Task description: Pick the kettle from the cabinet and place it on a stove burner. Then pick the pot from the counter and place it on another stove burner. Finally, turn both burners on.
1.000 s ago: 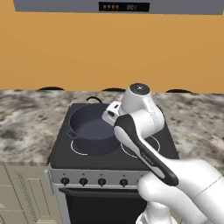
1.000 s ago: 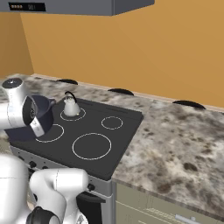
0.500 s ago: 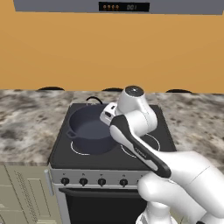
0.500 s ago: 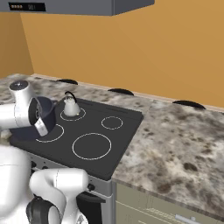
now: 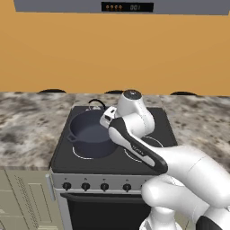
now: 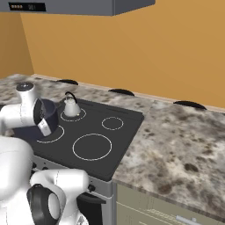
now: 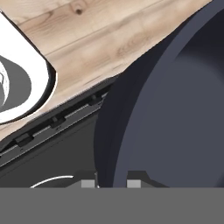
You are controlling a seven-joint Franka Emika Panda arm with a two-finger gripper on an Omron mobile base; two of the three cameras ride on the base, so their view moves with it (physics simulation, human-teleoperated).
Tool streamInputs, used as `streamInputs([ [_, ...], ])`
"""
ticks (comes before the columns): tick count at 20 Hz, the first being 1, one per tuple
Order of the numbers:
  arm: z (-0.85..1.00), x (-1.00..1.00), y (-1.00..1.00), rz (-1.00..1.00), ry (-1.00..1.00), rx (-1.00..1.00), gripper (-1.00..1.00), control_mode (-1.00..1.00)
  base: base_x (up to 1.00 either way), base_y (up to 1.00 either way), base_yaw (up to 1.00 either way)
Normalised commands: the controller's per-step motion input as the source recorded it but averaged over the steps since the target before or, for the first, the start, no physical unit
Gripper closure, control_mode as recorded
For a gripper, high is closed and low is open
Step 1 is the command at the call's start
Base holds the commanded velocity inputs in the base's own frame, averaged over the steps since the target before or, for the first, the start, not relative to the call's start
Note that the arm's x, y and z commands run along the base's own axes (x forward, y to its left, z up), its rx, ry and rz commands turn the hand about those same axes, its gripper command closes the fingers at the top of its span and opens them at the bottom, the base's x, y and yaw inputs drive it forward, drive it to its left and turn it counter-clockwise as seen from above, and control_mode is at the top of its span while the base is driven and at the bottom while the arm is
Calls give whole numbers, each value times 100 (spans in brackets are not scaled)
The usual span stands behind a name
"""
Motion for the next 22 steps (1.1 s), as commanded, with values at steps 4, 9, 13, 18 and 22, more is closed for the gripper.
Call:
streamInputs([
  [4, -16, 22, 3, 0, 1, 0, 100, -100, 0, 0, 0],
  [9, -15, 18, 2, 0, 0, 0, 100, -100, 0, 0, 0],
  [13, -17, 9, 2, 0, 0, 0, 100, -100, 0, 0, 0],
  [18, -16, 3, 1, 0, 0, 0, 100, -100, 0, 0, 0],
  [22, -11, 4, 1, 0, 0, 0, 100, -100, 0, 0, 0],
])
